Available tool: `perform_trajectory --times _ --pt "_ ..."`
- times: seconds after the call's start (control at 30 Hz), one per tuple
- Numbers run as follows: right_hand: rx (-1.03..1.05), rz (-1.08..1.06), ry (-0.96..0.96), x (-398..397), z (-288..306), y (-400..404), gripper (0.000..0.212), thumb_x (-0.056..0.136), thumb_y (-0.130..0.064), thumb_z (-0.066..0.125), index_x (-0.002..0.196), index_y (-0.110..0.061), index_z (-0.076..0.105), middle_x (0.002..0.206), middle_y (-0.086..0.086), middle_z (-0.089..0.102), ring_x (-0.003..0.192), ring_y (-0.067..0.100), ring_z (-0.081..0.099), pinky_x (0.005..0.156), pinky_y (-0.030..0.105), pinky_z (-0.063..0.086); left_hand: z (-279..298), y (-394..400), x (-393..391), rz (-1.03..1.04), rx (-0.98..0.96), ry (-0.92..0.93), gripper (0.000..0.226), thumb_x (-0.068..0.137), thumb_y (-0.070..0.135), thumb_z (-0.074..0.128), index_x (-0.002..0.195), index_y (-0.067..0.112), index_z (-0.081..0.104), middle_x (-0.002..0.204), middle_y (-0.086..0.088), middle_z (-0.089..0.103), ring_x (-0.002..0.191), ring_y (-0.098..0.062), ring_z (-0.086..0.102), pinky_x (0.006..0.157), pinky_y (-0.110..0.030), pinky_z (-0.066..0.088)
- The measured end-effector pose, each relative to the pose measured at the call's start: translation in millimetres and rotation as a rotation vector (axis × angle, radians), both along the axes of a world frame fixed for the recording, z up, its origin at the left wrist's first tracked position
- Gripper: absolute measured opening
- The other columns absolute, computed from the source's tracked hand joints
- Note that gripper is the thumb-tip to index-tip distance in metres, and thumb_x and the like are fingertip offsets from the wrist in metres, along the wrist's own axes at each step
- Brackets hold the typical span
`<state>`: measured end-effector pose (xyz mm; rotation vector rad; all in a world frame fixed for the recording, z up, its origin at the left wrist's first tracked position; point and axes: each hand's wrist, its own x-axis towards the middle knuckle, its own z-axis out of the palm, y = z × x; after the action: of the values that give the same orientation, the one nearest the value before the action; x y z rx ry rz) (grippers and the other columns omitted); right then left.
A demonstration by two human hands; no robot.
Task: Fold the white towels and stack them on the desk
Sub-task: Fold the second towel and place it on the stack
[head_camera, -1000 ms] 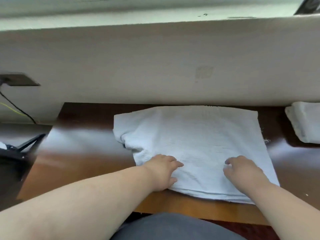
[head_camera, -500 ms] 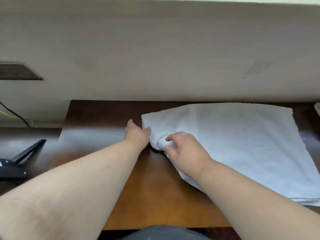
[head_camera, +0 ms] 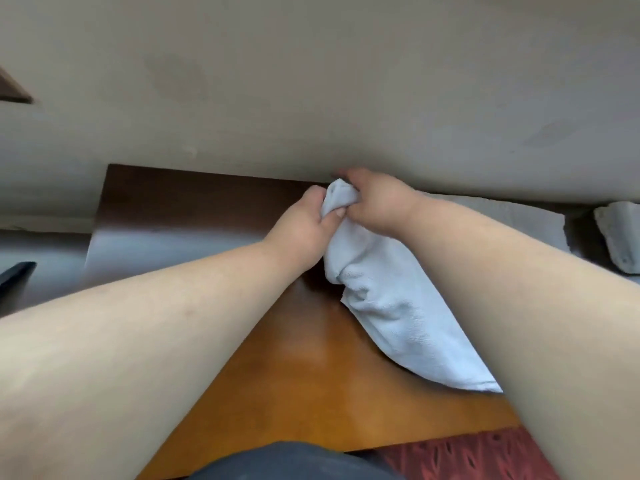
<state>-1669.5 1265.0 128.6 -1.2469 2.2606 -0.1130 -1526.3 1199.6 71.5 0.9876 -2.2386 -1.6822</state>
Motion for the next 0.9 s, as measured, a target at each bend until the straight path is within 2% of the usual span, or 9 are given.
perform_trajectory --times 0.07,0.1,0.2,0.37,0.5,0.6,0.67,0.8,0.9 --pt "0.078 -0.002 0.076 -5 13 -7 0.003 0.085 -0.022 0.055 0.086 -0.023 0.057 0.085 -0.005 0.062 0.086 0.02 0.062 0.058 0.027 0.037 0 0 4 -0.033 0.144 0.011 0.028 0.092 0.051 0.058 0.111 0.033 0.047 0.094 0.013 0.065 0.083 -0.003 0.063 0.064 -0.022 0.045" --pt "0.075 -0.039 0.077 -6 17 -10 0.004 0.083 -0.021 0.053 0.08 -0.023 0.053 0.08 -0.004 0.06 0.077 0.017 0.06 0.055 0.027 0.035 1 1 6 -0.069 0.228 0.012 0.035 0.088 0.052 0.063 0.113 0.034 0.048 0.098 0.013 0.067 0.088 -0.003 0.064 0.071 -0.022 0.048" --pt "0.006 -0.163 0.019 -4 27 -16 0.01 0.085 -0.017 0.048 0.085 -0.02 0.057 0.08 -0.001 0.062 0.073 0.017 0.058 0.061 0.027 0.041 -3 7 8 -0.277 0.366 -0.079 0.049 0.076 0.057 0.073 0.118 0.04 0.057 0.112 0.017 0.067 0.107 -0.006 0.063 0.094 -0.027 0.048" --pt "0.016 -0.29 0.088 -14 25 -30 0.015 0.094 -0.016 0.046 0.103 -0.012 0.056 0.095 0.007 0.06 0.087 0.027 0.056 0.072 0.028 0.039 -7 22 18 -0.388 0.362 -0.137 0.053 0.076 0.05 0.076 0.125 0.033 0.062 0.123 0.011 0.066 0.115 -0.013 0.061 0.103 -0.033 0.046" --pt "-0.066 -0.474 0.014 -14 -1 -38 0.029 0.095 -0.017 0.05 0.122 -0.012 0.059 0.115 0.009 0.064 0.106 0.03 0.061 0.075 0.027 0.039 -3 30 36 -0.302 0.551 -0.192 0.054 0.071 0.055 0.07 0.118 0.029 0.067 0.112 0.003 0.073 0.103 -0.022 0.069 0.096 -0.046 0.053" --pt "-0.198 -0.623 -0.145 -10 -20 -44 0.035 0.094 -0.018 0.054 0.128 -0.016 0.058 0.123 0.008 0.065 0.112 0.028 0.062 0.084 0.031 0.05 -14 32 51 -0.497 0.449 -0.422 0.028 0.083 0.054 0.063 0.093 0.03 0.074 0.088 0.012 0.076 0.081 -0.001 0.068 0.081 -0.022 0.05" --pt "-0.24 -0.628 -0.312 1 -34 -44 0.042 0.094 -0.023 0.06 0.136 -0.021 0.053 0.126 0.003 0.063 0.109 0.025 0.063 0.093 0.036 0.054 -25 37 60 -0.468 0.391 -0.512 0.021 0.088 0.046 0.058 0.089 0.029 0.071 0.079 0.012 0.073 0.073 -0.005 0.064 0.065 -0.018 0.047" --pt "-0.243 -0.538 -0.304 36 -54 -17 0.05 0.091 -0.026 0.066 0.138 -0.024 0.049 0.109 -0.009 0.053 0.081 0.011 0.057 0.069 0.023 0.043 -41 40 73 -0.298 0.569 -0.681 0.035 0.091 0.042 0.054 0.118 0.022 0.063 0.105 0.0 0.067 0.094 -0.021 0.069 0.07 -0.03 0.06" --pt "-0.186 -0.529 -0.193 73 -62 36 0.03 0.089 -0.034 0.067 0.112 -0.021 0.053 0.093 -0.007 0.06 0.087 0.018 0.062 0.07 0.025 0.038 -40 25 73 -0.468 0.619 -0.913 0.041 0.089 0.057 0.053 0.109 0.022 0.061 0.095 0.001 0.074 0.073 -0.015 0.074 0.064 -0.028 0.059"
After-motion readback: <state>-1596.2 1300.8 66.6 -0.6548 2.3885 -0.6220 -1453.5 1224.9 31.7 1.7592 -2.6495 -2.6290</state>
